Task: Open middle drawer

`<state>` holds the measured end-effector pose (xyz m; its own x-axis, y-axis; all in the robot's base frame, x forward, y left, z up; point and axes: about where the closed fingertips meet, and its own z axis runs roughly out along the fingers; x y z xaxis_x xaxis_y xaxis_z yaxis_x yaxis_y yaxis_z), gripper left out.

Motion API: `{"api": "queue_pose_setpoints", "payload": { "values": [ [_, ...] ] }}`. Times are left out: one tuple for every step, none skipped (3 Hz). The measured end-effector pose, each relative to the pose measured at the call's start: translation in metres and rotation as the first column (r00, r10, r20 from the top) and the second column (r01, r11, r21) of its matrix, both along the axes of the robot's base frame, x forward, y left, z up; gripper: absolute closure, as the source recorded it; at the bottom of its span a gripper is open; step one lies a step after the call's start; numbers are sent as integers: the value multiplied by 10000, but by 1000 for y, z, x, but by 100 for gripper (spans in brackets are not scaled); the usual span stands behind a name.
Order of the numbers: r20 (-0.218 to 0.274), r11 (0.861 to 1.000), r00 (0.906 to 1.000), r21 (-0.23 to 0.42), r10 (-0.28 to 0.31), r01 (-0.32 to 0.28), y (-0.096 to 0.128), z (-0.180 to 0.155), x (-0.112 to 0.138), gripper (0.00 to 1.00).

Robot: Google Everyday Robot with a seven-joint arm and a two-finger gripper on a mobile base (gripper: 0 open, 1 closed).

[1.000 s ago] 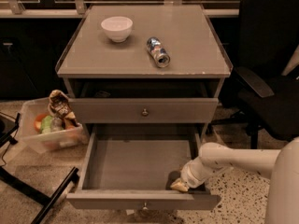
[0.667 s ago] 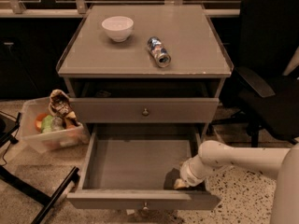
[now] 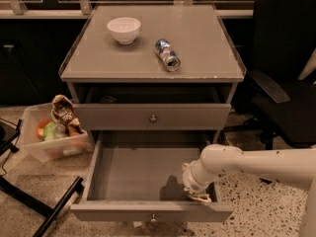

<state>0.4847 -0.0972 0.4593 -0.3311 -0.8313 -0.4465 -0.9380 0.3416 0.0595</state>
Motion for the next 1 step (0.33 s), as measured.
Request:
{"api": "queue_pose_setpoints", "payload": {
  "values": [
    [0,10000,10000,0,0,0,0,0,0,0]
  ]
}}
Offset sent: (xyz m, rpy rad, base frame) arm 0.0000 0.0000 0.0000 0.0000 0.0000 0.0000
